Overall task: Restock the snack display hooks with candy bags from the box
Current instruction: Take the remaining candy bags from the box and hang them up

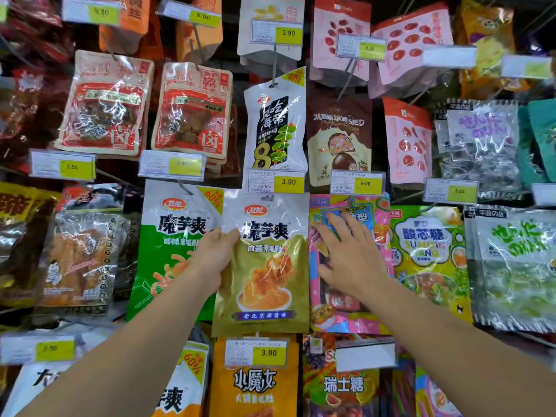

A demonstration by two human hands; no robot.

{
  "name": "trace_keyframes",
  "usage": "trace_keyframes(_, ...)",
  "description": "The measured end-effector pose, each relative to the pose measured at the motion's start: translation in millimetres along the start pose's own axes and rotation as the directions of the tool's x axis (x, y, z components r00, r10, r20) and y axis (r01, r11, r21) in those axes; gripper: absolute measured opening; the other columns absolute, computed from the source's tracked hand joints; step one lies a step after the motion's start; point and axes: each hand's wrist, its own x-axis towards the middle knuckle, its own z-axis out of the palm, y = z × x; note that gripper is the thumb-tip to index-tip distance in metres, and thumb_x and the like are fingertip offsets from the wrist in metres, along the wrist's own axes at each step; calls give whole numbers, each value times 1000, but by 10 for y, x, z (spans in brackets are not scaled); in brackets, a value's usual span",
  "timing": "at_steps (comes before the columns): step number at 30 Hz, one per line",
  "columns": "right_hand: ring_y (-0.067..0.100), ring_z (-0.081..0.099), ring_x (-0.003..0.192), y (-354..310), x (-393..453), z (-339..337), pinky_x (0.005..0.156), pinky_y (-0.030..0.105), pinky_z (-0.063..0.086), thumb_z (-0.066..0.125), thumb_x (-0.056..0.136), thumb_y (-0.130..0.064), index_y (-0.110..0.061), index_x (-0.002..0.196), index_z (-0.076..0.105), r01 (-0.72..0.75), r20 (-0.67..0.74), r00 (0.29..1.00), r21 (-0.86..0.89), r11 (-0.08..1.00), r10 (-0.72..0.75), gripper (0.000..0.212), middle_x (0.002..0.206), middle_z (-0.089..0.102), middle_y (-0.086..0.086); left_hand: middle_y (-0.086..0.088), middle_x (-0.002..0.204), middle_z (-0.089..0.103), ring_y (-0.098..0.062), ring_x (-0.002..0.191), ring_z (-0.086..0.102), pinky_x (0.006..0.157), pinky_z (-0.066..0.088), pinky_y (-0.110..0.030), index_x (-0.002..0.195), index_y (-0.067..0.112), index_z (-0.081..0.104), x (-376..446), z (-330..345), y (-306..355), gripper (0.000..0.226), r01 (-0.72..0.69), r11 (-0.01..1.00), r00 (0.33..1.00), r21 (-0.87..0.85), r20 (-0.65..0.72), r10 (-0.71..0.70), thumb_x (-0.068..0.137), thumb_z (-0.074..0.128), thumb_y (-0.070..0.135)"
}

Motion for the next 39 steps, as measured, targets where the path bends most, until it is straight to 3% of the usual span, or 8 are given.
trace_keyframes(3, 34, 16, 149, 52, -67, 46, 121, 47, 16, 55, 80, -47, -25, 153, 30, -4, -12, 1000, 43, 999, 5, 80, 161, 25, 5, -5, 64, 55, -21, 58, 53, 58, 41, -30, 75, 15, 56, -62, 37, 13, 23, -19, 999, 1000, 26, -6, 19, 96, 56, 24)
trace_keyframes(9, 30, 8, 151, 117, -205, 86, 123, 46, 11, 59, 79, -48, -26, 155, 26, 7, 9, 1000, 66, 998, -8, 85, 164, 14, 1, -6, 66, 52, -23, 64, 49, 63, 35, -32, 77, 13, 58, -66, 52, -6, 24, -4, 999, 999, 36, -41, 5, 96, 58, 29)
trace_keyframes(13, 31, 21, 148, 121, -240, 106, 118, 51, 27, 61, 76, -42, -25, 150, 35, -4, -20, 1000, 109, 994, 6, 80, 160, 26, 3, -8, 71, 57, -25, 63, 54, 60, 42, -31, 87, 6, 62, -139, 64, -1, 30, -34, 996, 997, 81, -60, 38, 97, 57, 34)
trace_keyframes(18, 28, 13, 151, 113, -276, 83, 120, 44, 16, 59, 84, -43, -27, 154, 28, 10, -29, 1000, 123, 992, -6, 77, 163, 20, 2, -13, 79, 64, -26, 68, 61, 64, 50, -34, 91, 2, 66, -184, 6, -30, 39, -51, 992, 996, 116, -62, 58, 93, 62, 40)
trace_keyframes(22, 27, 9, 151, 120, -297, 82, 122, 42, 10, 59, 85, -44, -26, 155, 24, 20, -6, 1000, 110, 994, -19, 80, 163, 18, 3, -18, 83, 65, -32, 71, 61, 69, 48, -41, 97, -5, 62, -176, -62, -79, 71, -93, 985, 994, 147, -50, 101, 70, 70, 60)
trace_keyframes(29, 31, 18, 149, 80, -377, 58, 121, 46, 19, 64, 81, -42, -25, 152, 32, 28, -10, 1000, 98, 995, -27, 79, 159, 29, 7, -11, 87, 72, -32, 82, 70, 77, 57, -46, 89, 9, 69, -332, -92, -54, 15, -124, 970, 991, 210, -32, 133, 84, 73, 22)
trace_keyframes(34, 28, 13, 149, -4, -437, -6, 122, 43, 15, 61, 83, -42, -26, 154, 25, 39, 19, 999, 122, 992, -42, 82, 160, 23, 3, -6, 81, 72, -19, 63, 65, 57, 48, -26, 88, 11, 68, -413, -145, -65, 9, -132, 956, 991, 263, -4, 137, 81, 73, 15)
trace_keyframes(39, 30, 12, 150, -144, -534, -33, 123, 46, 15, 66, 82, -45, -22, 155, 24, 33, 44, 998, 144, 989, -40, 87, 161, 22, 5, -12, 78, 67, -25, 70, 57, 66, 46, -34, 71, 18, 61, -538, -225, -138, 21, -120, 921, 993, 370, 33, 116, 81, 68, 0)
